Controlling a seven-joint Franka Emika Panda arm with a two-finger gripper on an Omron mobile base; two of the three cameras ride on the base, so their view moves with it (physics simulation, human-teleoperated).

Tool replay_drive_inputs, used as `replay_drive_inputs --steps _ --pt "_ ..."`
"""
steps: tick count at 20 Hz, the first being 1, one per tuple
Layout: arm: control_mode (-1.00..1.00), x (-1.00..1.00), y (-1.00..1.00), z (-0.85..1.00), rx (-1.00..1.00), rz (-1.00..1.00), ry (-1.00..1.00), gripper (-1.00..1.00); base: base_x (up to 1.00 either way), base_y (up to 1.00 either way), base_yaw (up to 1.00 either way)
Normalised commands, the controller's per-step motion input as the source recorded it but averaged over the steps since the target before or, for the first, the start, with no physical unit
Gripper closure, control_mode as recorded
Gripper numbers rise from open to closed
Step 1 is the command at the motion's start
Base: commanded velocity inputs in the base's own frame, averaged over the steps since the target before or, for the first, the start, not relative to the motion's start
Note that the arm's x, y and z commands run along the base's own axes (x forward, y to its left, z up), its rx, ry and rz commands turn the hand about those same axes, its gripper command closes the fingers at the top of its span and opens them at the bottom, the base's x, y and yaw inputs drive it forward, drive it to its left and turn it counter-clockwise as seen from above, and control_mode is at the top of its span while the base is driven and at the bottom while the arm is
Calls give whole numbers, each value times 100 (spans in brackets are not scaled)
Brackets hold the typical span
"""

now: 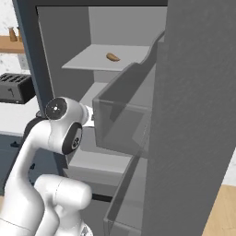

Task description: Place one sweet potato and one chicken drumstick in each tupperware on the nearby counter, to pack two identical lunches.

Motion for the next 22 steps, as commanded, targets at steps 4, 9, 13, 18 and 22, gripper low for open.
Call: replay_drive_inputs --steps 4,9,13,18,22 --pt "-100 55 16 99 4 7 -32 -100 0 0 0" --pt "-100 38 20 100 0 1 -10 -100 0 0 0" --pt "-100 29 12 100 0 0 0 -100 0 0 0" --pt "-100 19 1 66 0 0 0 -100 0 0 0" --pt "-100 11 0 4 0 0 4 -100 0 0 0"
